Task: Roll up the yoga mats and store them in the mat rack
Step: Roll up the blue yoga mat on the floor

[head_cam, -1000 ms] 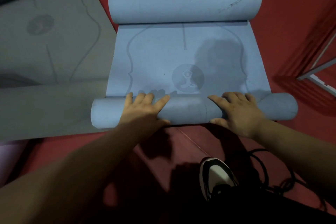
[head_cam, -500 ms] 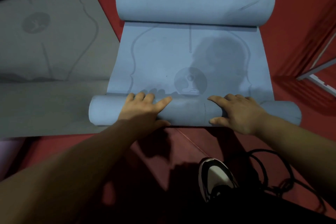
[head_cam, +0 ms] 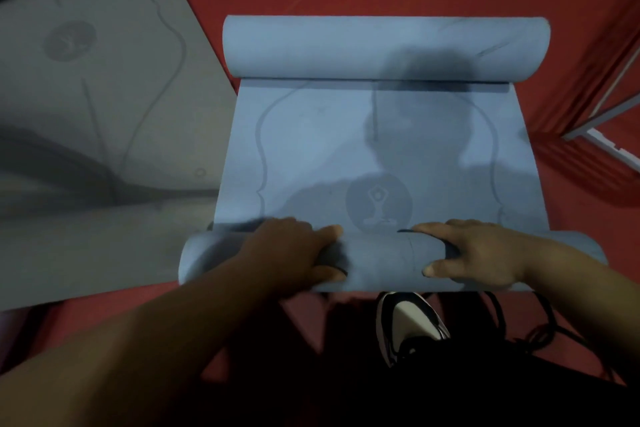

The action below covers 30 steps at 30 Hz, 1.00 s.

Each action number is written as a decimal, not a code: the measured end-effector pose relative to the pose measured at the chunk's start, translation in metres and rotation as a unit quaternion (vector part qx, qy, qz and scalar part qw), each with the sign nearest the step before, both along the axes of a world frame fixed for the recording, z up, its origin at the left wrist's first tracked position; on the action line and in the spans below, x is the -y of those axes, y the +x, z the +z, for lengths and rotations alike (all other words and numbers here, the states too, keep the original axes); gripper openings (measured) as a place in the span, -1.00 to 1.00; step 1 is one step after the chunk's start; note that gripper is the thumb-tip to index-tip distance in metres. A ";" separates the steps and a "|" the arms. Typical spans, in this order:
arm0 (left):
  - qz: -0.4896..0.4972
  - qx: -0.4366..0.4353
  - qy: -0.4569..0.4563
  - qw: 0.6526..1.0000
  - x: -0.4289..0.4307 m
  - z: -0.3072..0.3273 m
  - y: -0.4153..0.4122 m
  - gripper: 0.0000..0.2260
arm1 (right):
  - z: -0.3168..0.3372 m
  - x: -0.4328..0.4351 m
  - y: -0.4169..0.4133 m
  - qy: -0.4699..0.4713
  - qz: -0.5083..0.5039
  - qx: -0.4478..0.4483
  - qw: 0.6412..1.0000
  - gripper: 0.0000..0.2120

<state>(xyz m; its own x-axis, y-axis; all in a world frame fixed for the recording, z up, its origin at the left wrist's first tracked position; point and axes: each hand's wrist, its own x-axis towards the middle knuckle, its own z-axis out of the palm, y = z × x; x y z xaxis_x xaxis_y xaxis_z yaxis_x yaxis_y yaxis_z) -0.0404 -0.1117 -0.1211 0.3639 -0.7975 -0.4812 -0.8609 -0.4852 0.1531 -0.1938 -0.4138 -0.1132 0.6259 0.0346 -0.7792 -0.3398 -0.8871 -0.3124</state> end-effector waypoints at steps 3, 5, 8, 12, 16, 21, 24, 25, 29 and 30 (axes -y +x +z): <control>0.014 -0.038 -0.002 0.999 0.001 -0.002 -0.005 -0.32 | 0.000 -0.011 -0.022 -0.073 0.032 0.063 0.995 -0.16; 0.028 -0.050 0.008 0.998 0.003 -0.004 -0.001 -0.32 | -0.005 -0.020 -0.035 -0.111 0.040 0.111 0.987 -0.08; 0.039 -0.065 0.026 0.997 0.003 -0.006 0.000 -0.30 | -0.013 -0.022 -0.036 -0.126 0.032 0.130 0.983 -0.07; 0.040 -0.007 0.021 0.999 -0.003 -0.006 -0.011 -0.25 | -0.014 -0.017 -0.027 -0.103 0.030 0.112 0.988 -0.14; 0.022 0.093 -0.088 0.991 -0.016 -0.011 -0.038 -0.31 | -0.014 -0.015 -0.022 -0.095 0.020 0.096 0.991 -0.13; 0.033 0.082 -0.091 0.992 -0.018 -0.015 -0.041 -0.29 | -0.018 -0.015 -0.022 -0.092 0.018 0.090 0.992 -0.14; 0.042 0.047 -0.041 0.997 -0.012 -0.010 -0.034 -0.29 | -0.016 -0.017 -0.022 -0.112 0.027 0.109 0.987 -0.12; 0.045 0.038 -0.031 0.998 -0.012 -0.009 -0.032 -0.29 | -0.016 -0.019 -0.024 -0.126 0.036 0.120 0.984 -0.13; 0.052 0.003 -0.006 0.999 -0.009 -0.009 -0.020 -0.27 | -0.025 -0.033 -0.039 -0.181 0.063 0.189 0.963 -0.19; 0.051 -0.008 0.001 0.999 -0.007 -0.009 -0.016 -0.28 | -0.026 -0.035 -0.040 -0.182 0.059 0.201 0.961 -0.18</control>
<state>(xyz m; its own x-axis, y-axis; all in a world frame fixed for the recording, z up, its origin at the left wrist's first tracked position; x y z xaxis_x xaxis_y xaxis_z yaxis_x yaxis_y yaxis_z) -0.0569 -0.1046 -0.1302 0.4351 -0.7561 -0.4888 -0.8047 -0.5701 0.1655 -0.2338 -0.3787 -0.1397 0.8871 -0.1054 -0.4495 -0.1467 -0.9875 -0.0580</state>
